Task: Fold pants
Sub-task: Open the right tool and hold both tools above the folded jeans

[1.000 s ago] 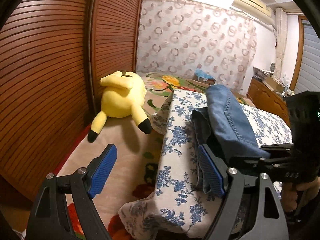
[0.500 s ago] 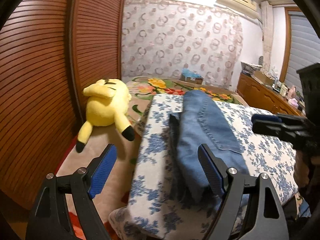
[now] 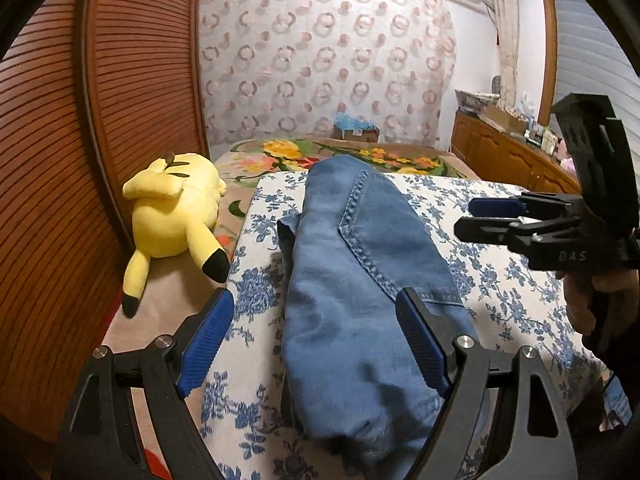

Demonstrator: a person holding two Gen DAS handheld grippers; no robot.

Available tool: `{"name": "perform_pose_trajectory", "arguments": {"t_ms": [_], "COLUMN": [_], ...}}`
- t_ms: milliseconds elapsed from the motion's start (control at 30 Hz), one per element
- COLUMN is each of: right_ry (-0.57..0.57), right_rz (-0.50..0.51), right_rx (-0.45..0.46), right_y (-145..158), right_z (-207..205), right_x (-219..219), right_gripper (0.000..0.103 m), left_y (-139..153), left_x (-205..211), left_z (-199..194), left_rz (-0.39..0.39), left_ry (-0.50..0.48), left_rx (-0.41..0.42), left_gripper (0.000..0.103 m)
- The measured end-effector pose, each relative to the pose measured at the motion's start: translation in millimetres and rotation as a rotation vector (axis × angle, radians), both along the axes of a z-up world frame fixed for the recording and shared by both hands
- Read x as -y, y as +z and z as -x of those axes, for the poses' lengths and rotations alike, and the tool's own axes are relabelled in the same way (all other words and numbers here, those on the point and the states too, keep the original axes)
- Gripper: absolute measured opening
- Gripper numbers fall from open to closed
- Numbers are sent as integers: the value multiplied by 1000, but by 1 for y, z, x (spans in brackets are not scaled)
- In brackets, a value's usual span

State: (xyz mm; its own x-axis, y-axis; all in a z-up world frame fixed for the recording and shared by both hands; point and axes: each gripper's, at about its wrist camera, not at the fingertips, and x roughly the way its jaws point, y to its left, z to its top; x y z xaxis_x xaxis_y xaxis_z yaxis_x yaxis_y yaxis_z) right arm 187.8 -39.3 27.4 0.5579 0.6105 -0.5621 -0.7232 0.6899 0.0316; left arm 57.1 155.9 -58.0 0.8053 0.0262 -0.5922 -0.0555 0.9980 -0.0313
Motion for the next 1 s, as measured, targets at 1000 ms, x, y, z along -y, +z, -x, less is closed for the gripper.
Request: {"name": "perform_pose_trajectory", "arguments": {"t_ms": [1000], "right_ry": [74], "right_rz": [44], "right_rx": [-177], "right_y": [-53], "right_z": [-124], "right_x": [-65], "right_gripper": [83], "left_y": [-63], "left_x": [-25], "left_z": [-13], "left_rz": [106], "left_ry": [100], "left_rx": [-161], "left_gripper": [84]}}
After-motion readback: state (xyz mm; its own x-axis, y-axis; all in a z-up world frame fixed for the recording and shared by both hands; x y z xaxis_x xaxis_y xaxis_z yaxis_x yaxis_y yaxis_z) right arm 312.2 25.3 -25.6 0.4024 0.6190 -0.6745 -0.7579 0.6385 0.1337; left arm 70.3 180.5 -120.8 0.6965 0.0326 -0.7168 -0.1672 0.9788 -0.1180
